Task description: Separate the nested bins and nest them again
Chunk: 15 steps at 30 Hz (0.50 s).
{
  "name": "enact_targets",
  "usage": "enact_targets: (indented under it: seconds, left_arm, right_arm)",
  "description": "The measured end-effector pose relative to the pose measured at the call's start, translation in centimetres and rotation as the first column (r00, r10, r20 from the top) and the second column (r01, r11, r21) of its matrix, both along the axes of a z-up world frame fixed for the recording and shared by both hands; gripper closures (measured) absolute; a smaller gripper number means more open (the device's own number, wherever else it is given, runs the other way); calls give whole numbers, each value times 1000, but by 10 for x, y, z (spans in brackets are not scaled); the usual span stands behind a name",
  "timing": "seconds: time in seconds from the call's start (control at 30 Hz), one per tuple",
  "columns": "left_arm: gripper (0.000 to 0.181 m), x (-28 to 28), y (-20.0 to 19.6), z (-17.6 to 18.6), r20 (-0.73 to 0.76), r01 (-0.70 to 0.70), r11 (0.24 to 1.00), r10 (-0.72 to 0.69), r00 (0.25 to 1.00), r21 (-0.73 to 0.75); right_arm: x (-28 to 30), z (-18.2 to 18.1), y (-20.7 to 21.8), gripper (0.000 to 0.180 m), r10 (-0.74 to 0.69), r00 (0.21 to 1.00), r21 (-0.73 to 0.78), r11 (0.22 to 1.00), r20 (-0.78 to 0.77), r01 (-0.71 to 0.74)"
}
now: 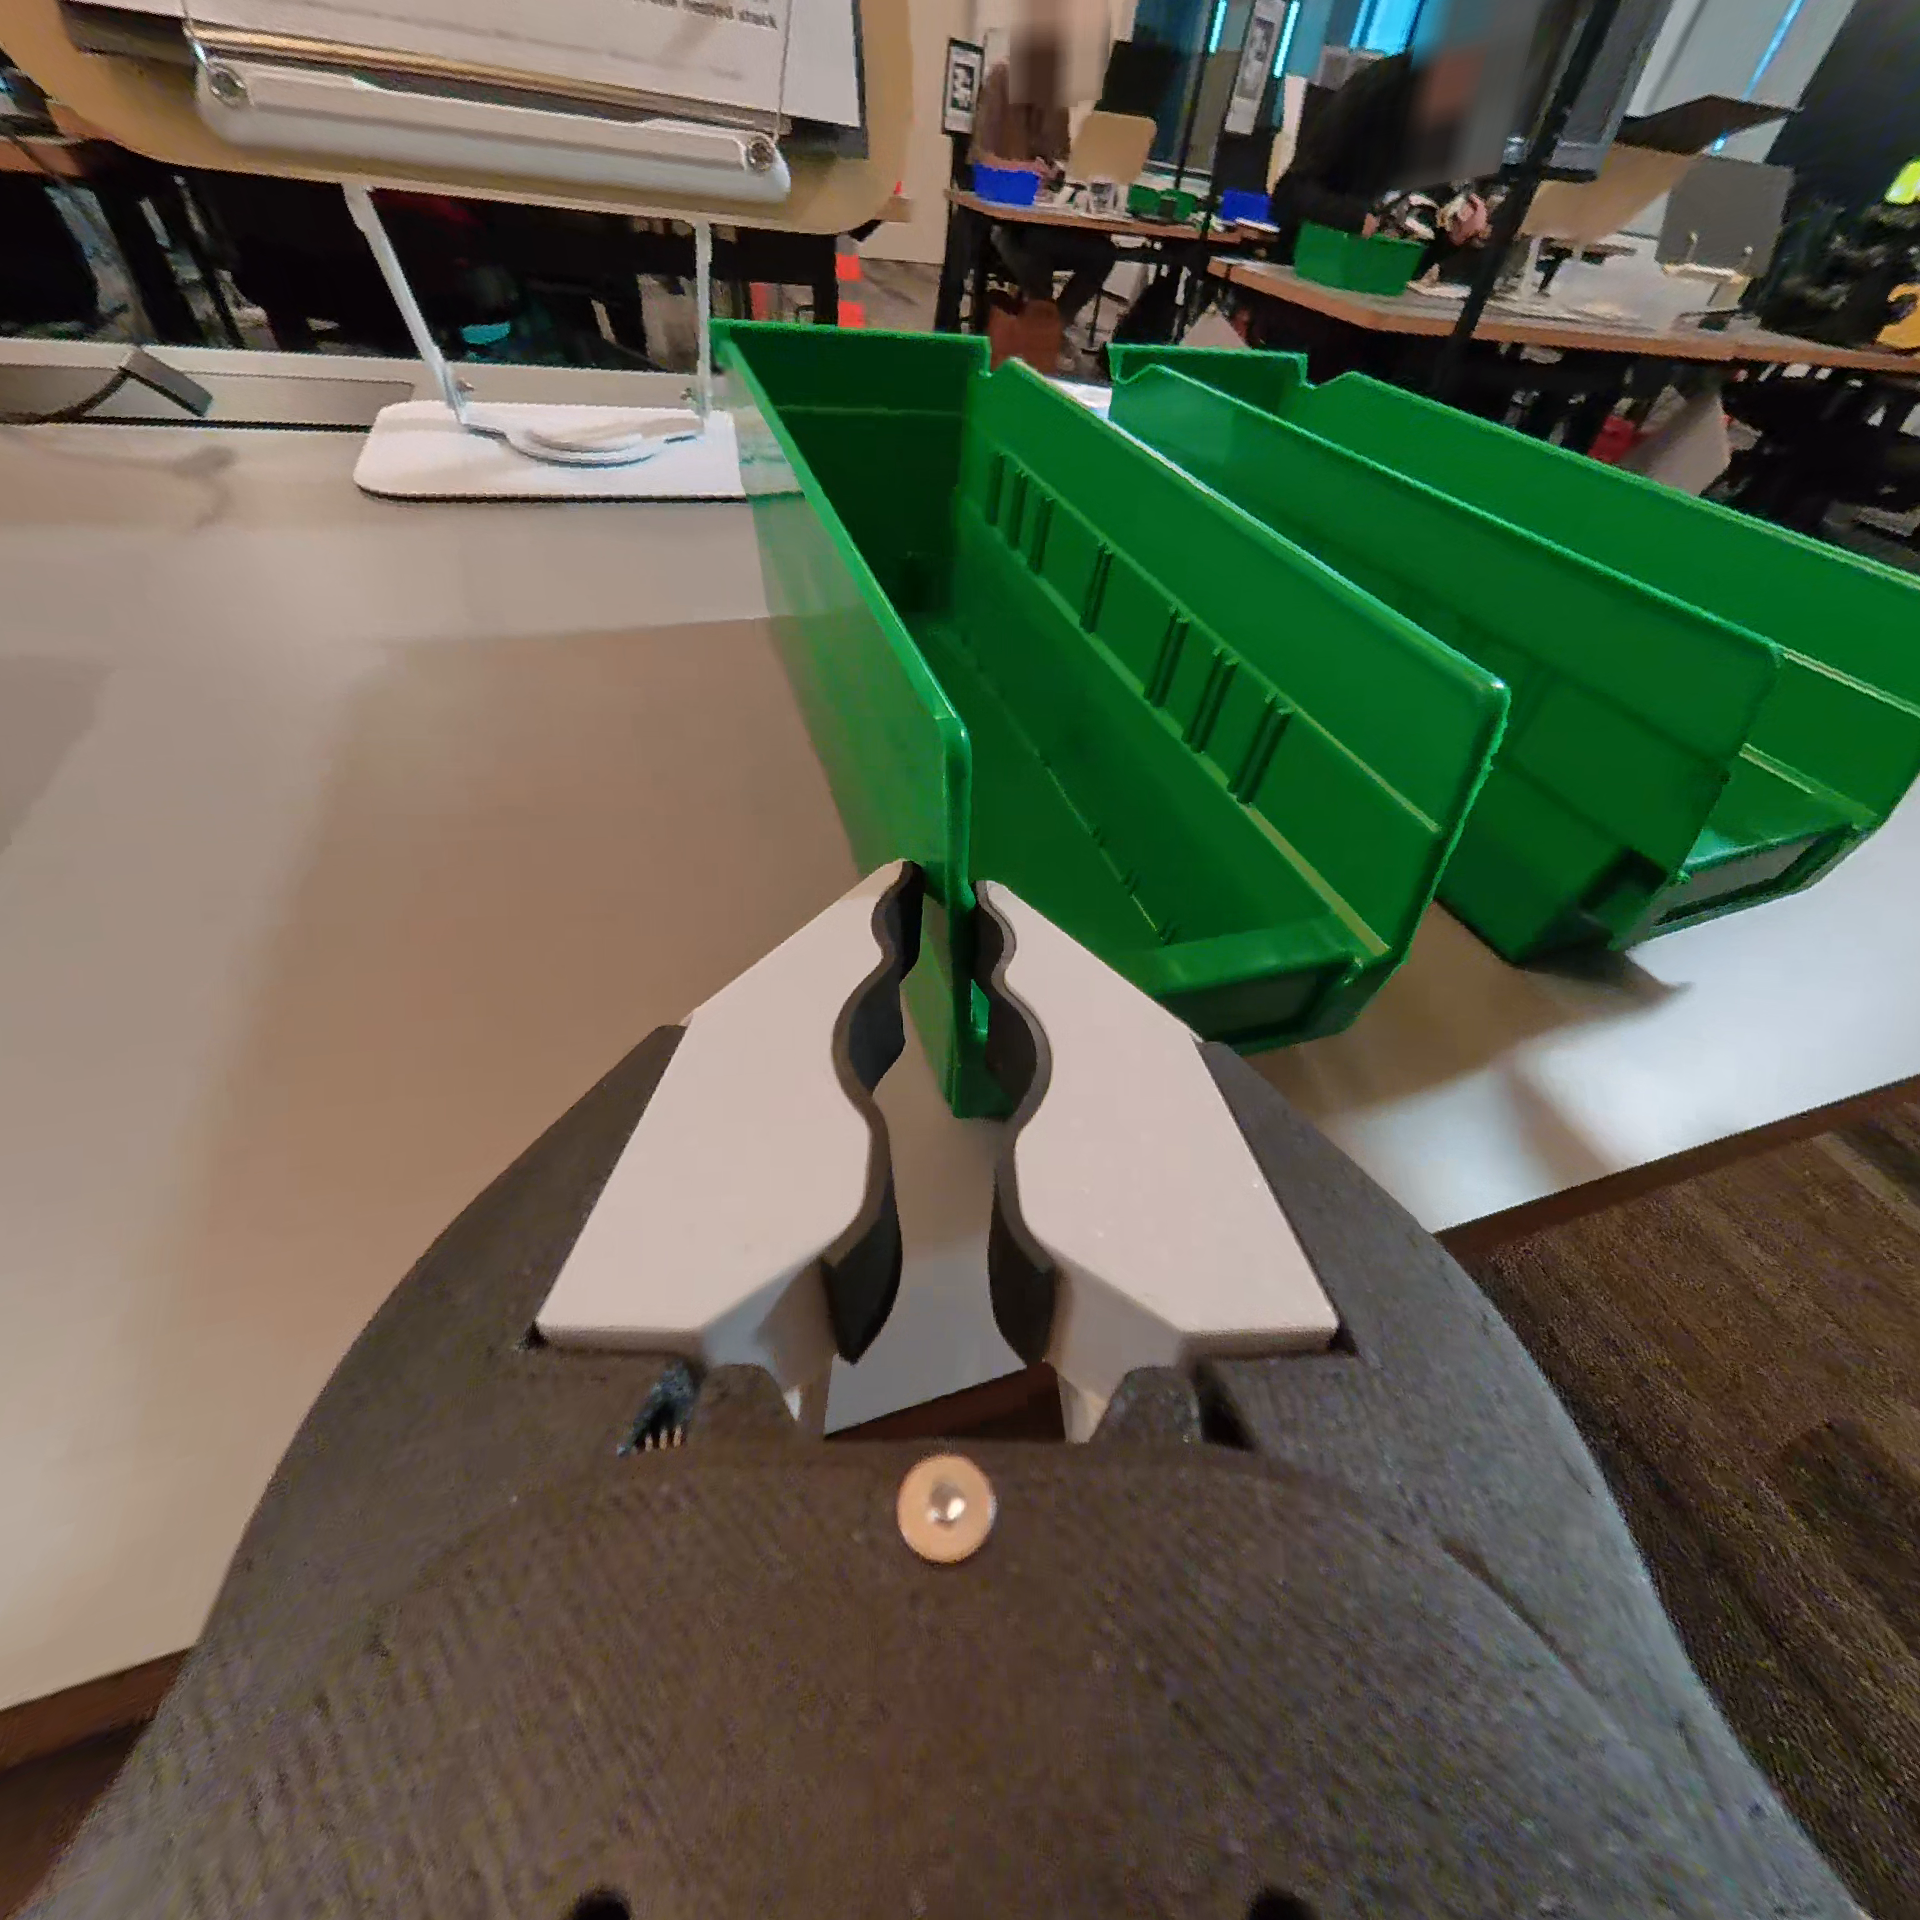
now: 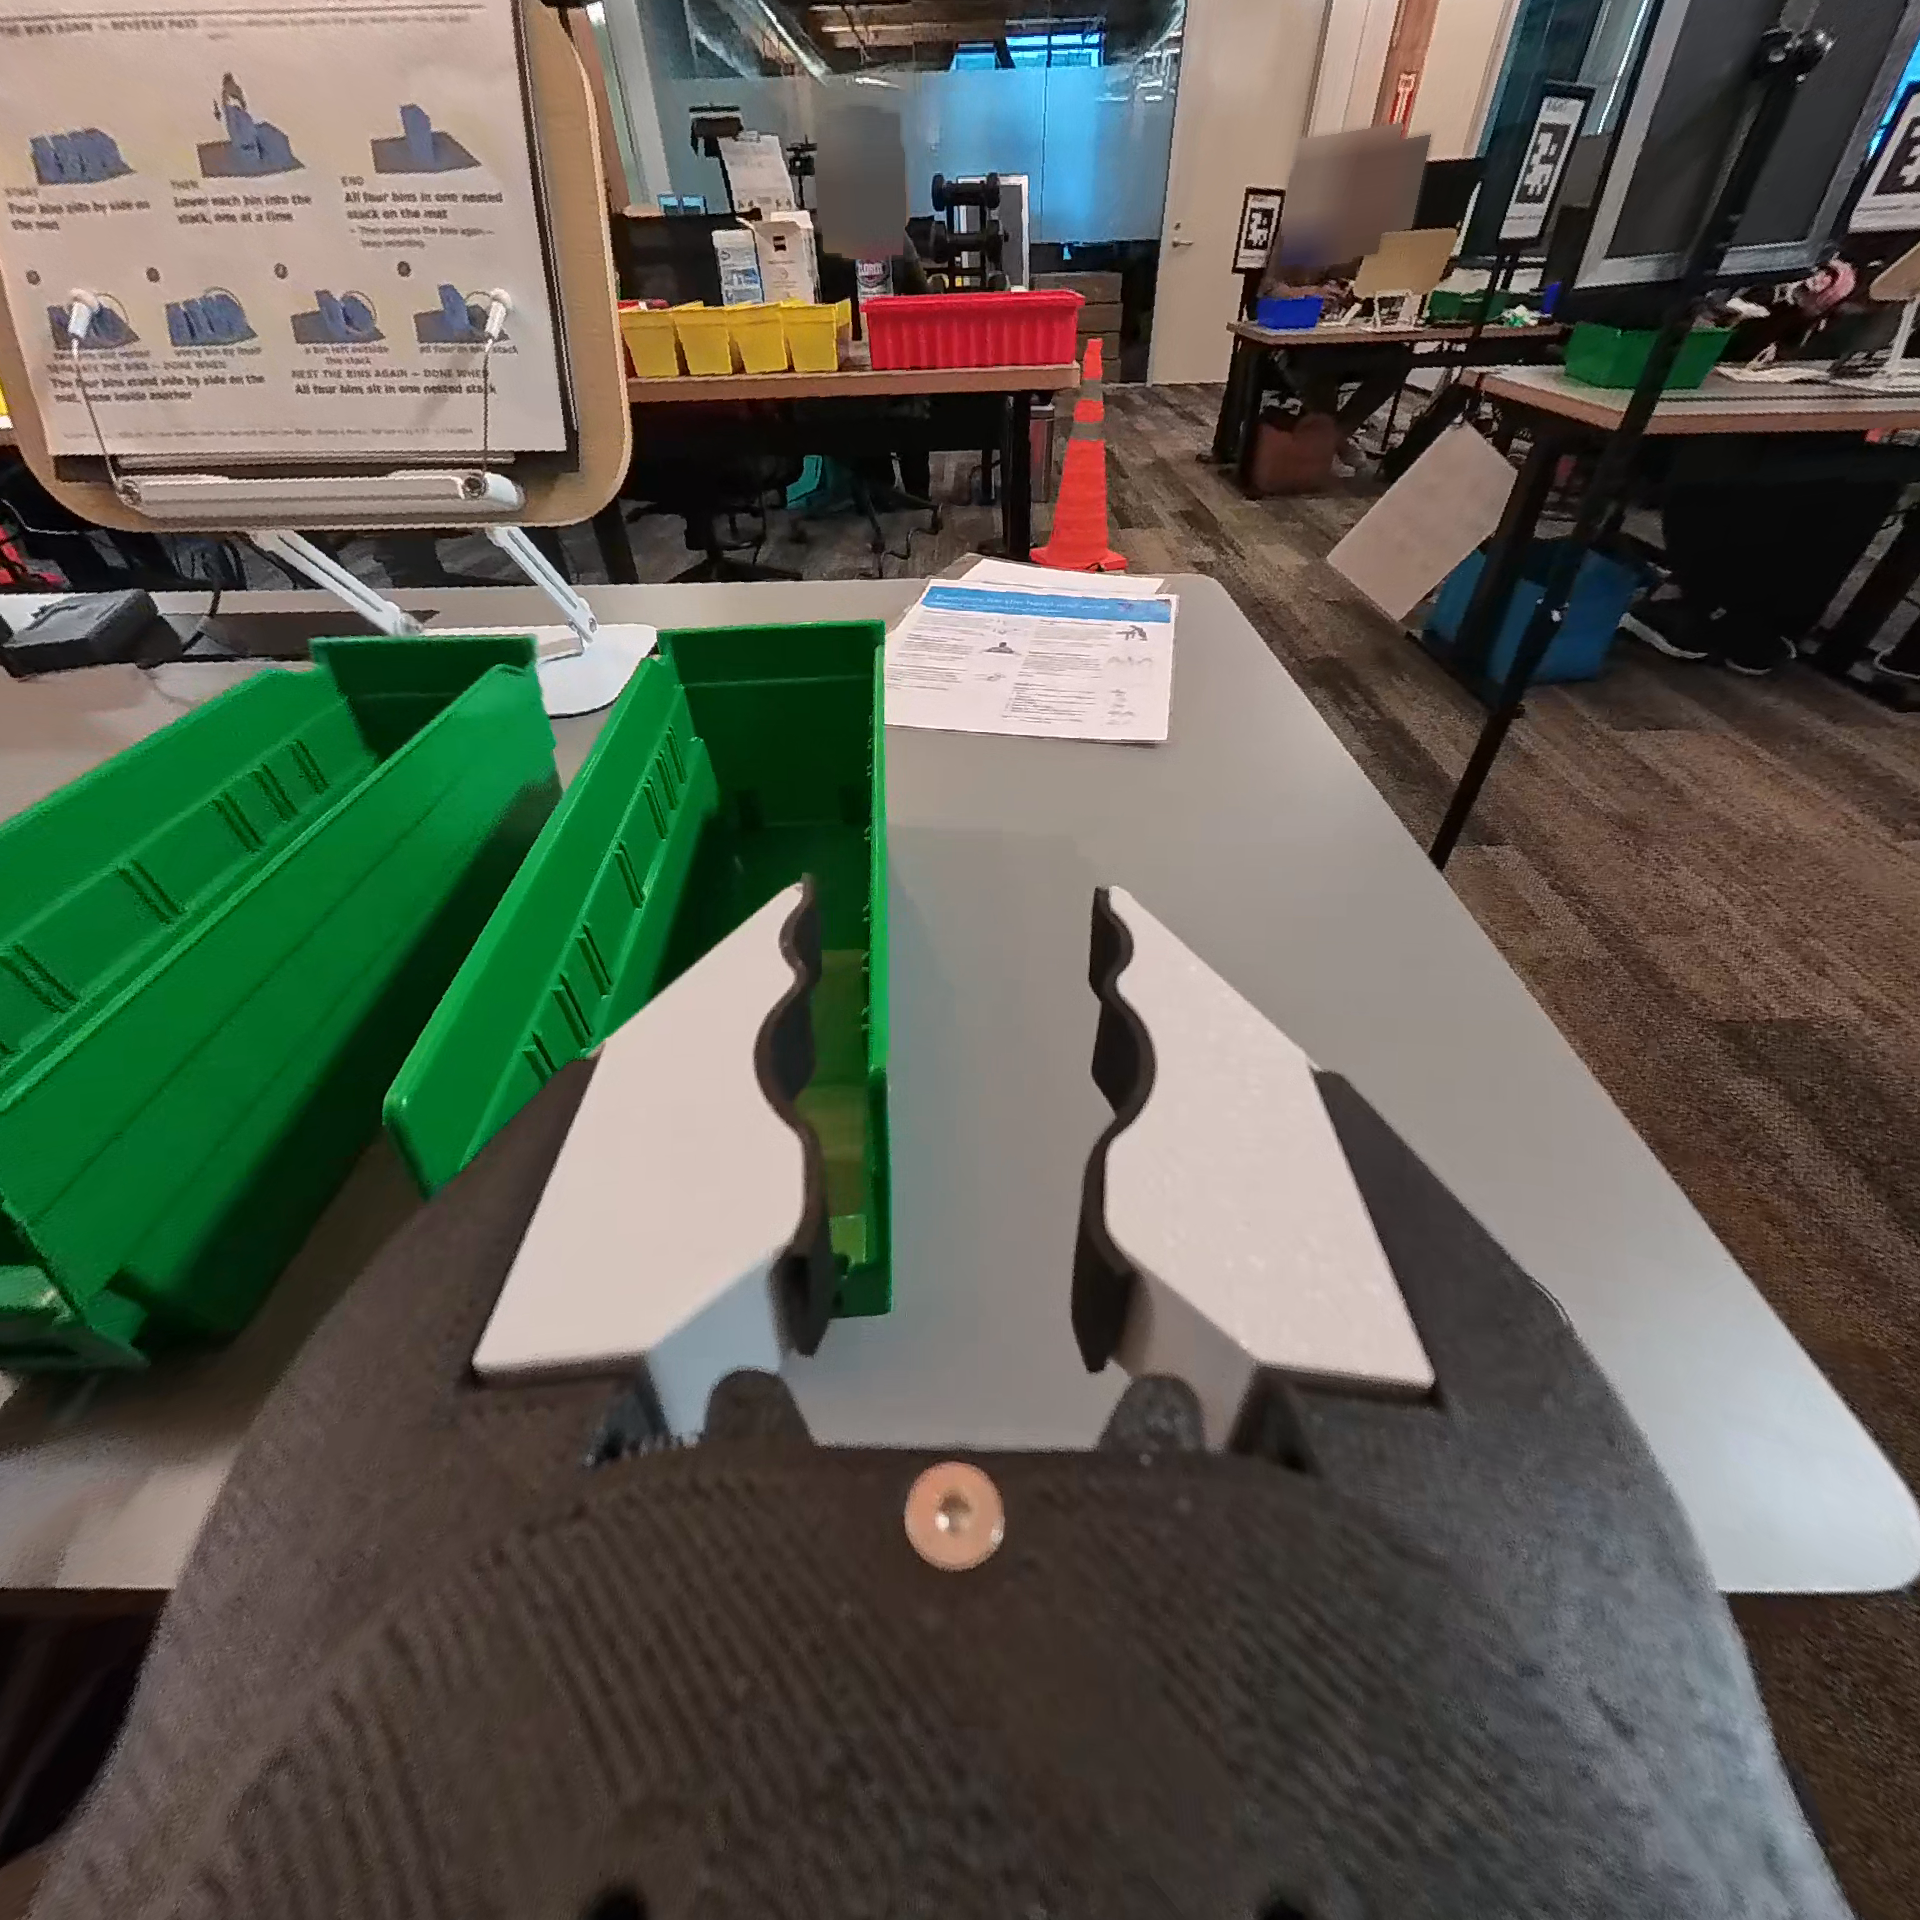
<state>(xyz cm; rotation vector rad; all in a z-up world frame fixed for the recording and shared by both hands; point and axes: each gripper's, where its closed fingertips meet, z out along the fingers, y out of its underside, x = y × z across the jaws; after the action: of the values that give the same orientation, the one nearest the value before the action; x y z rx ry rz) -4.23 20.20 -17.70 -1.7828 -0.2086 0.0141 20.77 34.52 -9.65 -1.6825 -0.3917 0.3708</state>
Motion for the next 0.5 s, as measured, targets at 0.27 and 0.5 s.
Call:
enact_targets:
  seconds: [0.27,0.5]
  left_arm:
    - [172,6,3,-2,35,36,999,-36,999,6]
    - [169,15,4,-11,58,90,996,-89,994,-22]
  right_arm:
    - [1,0,0,128,-9,1000,7,1000,12,9]
    - [7,1,2,125,-34,999,-4,999,-16,33]
